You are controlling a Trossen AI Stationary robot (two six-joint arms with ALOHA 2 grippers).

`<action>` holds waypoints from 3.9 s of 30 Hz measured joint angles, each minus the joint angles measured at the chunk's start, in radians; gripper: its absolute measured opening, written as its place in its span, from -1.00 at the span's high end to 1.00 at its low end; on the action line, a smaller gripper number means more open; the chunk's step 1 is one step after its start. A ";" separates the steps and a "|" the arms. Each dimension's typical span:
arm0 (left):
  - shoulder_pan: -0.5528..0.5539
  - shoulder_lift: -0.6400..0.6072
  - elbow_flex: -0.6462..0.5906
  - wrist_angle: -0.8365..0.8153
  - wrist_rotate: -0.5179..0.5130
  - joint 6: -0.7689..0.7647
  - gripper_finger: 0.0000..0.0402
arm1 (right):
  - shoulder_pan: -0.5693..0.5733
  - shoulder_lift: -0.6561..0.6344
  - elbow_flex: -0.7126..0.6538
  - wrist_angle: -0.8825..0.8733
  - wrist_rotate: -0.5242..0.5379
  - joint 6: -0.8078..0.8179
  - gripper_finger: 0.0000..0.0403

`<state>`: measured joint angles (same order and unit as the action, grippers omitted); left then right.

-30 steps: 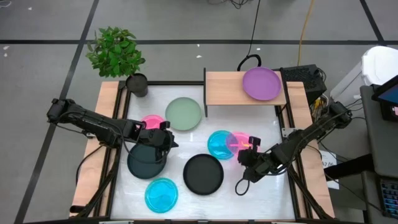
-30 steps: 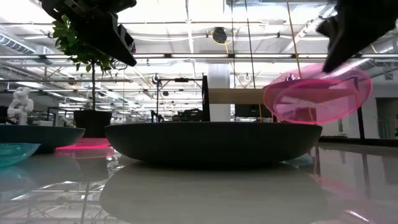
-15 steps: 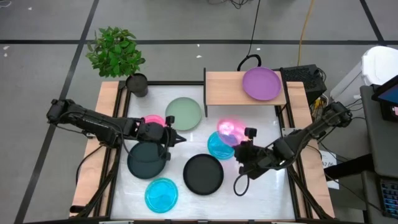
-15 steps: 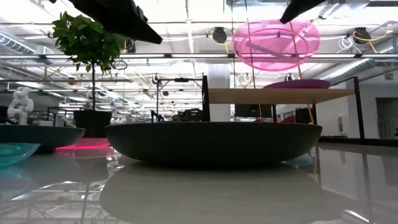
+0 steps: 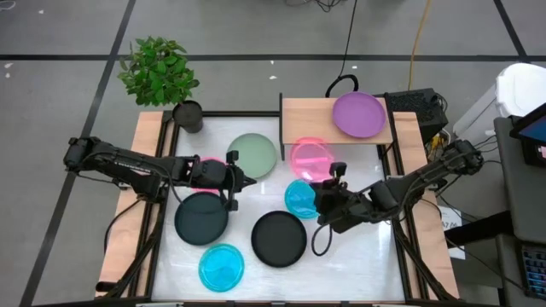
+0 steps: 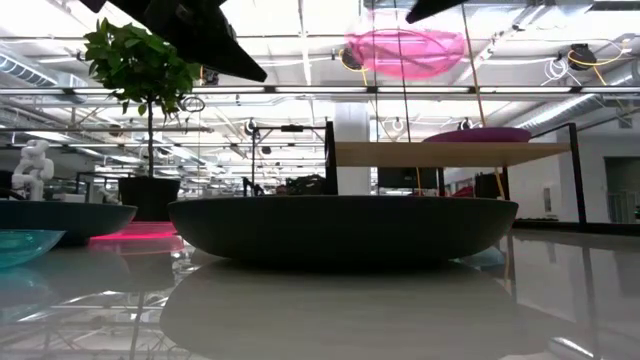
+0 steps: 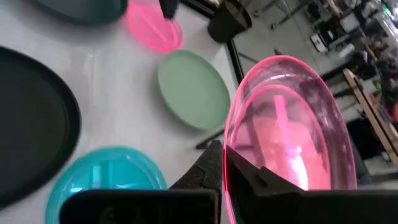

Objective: Place and stack plates onto a shelf
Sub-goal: Put the bottom pink plate on the shelf, then stack the green plate on top of the violet plate on the shelf

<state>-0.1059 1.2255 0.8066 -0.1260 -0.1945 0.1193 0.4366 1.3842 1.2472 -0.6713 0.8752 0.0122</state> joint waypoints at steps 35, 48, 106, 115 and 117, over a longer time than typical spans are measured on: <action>-0.002 0.000 0.000 -0.089 -0.024 -0.096 0.98 | -0.377 0.000 0.000 0.122 -0.214 -0.383 1.00; -0.002 0.000 0.000 -0.088 -0.024 -0.102 0.98 | -0.547 -0.001 -0.045 0.199 -0.305 -0.508 1.00; 0.014 0.000 0.000 -0.102 -0.036 -0.053 0.98 | -0.808 0.055 -0.210 0.456 -0.565 -0.599 0.71; 0.070 0.000 0.000 -0.110 -0.037 -0.076 0.92 | -0.746 0.007 -0.217 0.468 -0.561 -0.581 0.42; 0.077 0.000 0.000 -0.114 -0.037 -0.078 0.83 | -0.723 -0.017 -0.217 0.465 -0.560 -0.565 0.39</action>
<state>-0.0290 1.2259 0.8066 -0.2397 -0.2320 0.0412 -0.2868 1.3675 1.0302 -0.2062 0.3147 -0.5525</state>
